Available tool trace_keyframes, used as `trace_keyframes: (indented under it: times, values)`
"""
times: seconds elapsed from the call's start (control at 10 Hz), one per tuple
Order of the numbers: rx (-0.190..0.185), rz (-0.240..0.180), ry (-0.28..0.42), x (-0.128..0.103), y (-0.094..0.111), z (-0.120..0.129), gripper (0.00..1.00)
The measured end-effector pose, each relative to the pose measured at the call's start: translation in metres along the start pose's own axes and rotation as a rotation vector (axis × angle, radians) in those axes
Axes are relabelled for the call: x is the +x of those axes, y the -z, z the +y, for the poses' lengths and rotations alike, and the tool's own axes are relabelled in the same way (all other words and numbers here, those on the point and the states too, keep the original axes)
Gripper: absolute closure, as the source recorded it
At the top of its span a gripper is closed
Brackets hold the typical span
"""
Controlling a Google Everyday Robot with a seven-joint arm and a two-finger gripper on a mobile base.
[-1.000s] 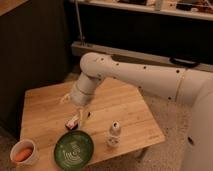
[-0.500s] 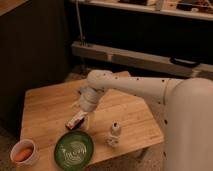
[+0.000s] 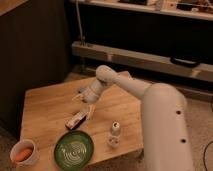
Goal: Place the eraser on the white sponge
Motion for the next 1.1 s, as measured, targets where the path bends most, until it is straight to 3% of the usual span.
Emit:
trace_keyframes:
  times: [0.1,0.3,0.5,0.7,0.9,1.1]
  values:
    - [-0.011,-0.003,0.000,0.000,-0.001,0.000,0.20]
    - [-0.017,0.031,0.011,-0.006,0.013,0.010,0.20]
    - [-0.037,0.115,0.067,-0.034,0.026,0.007,0.20]
    - [-0.053,0.160,0.075,-0.045,0.032,0.010,0.20]
    - [-0.082,0.203,0.096,-0.047,0.019,0.013,0.20]
    - [-0.105,0.231,0.102,-0.034,0.000,0.024,0.20]
